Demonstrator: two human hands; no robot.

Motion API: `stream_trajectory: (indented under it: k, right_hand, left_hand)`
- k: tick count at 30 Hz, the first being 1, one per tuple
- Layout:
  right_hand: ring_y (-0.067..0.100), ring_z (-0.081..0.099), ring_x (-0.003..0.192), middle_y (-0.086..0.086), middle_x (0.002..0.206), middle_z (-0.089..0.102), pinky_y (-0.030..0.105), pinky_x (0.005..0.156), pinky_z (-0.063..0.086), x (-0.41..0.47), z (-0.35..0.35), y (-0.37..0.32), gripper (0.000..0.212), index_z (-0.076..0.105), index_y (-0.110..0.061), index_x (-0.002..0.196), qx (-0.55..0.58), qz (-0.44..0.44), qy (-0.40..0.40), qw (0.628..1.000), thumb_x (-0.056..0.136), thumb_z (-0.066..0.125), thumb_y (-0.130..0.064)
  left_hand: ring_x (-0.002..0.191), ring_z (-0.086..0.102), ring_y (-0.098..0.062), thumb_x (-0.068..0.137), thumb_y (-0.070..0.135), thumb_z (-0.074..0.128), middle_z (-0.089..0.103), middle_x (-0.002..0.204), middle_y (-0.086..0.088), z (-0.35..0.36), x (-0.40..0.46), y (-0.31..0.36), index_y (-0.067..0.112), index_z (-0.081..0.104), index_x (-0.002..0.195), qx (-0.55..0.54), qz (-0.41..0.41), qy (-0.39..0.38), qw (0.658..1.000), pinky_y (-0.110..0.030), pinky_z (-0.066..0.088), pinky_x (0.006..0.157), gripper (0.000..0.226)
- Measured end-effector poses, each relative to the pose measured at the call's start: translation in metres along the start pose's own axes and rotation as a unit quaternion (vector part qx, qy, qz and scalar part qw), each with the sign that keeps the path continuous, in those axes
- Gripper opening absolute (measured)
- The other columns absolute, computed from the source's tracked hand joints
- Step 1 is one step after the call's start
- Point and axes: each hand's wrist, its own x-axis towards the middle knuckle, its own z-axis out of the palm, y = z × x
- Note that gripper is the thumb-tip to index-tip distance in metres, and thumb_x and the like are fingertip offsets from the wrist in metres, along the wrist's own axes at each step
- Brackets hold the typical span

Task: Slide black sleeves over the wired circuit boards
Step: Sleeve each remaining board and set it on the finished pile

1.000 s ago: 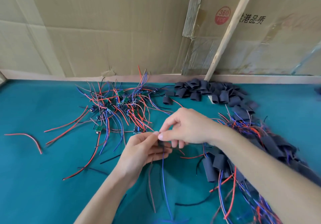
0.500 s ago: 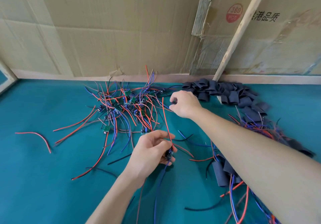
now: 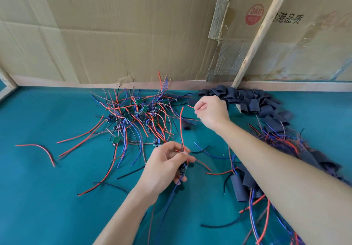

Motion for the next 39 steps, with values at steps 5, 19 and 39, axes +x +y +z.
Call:
stream_trajectory:
  k: [5,19,39]
  right_hand:
    - [0.019,0.07,0.079,-0.007,0.067,0.071,0.029,0.074,0.054,-0.035,0.009,-0.001,0.022,0.068,-0.026,0.068,0.042,-0.016,-0.001,0.999,0.079,0.071,-0.008]
    - [0.034,0.059,0.1,0.007,0.1,0.069,0.034,0.071,0.039,-0.037,0.022,-0.024,0.011,0.071,-0.023,0.097,-0.194,-0.193,-0.121,0.954,0.086,0.071,-0.023]
    - [0.017,0.073,0.066,-0.008,0.09,0.076,0.02,0.065,0.056,-0.137,-0.018,0.01,0.034,0.071,-0.031,0.104,0.265,-0.085,-0.09,0.956,0.083,0.081,-0.008]
  left_hand:
    - [0.044,0.056,-0.023,0.1,0.005,0.052,0.078,0.095,-0.007,-0.001,0.002,0.0,0.004,0.056,0.096,-0.027,-0.003,0.021,0.999,-0.026,0.044,0.042,0.007]
    - [0.043,0.055,-0.024,0.101,0.005,0.051,0.076,0.091,-0.012,-0.002,0.005,-0.003,0.0,0.054,0.098,-0.024,-0.012,0.023,0.999,-0.025,0.042,0.041,0.006]
    - [0.044,0.056,-0.026,0.094,0.009,0.049,0.07,0.071,-0.007,0.0,0.002,-0.006,0.015,0.048,0.084,-0.001,0.028,-0.027,0.999,-0.024,0.039,0.04,0.011]
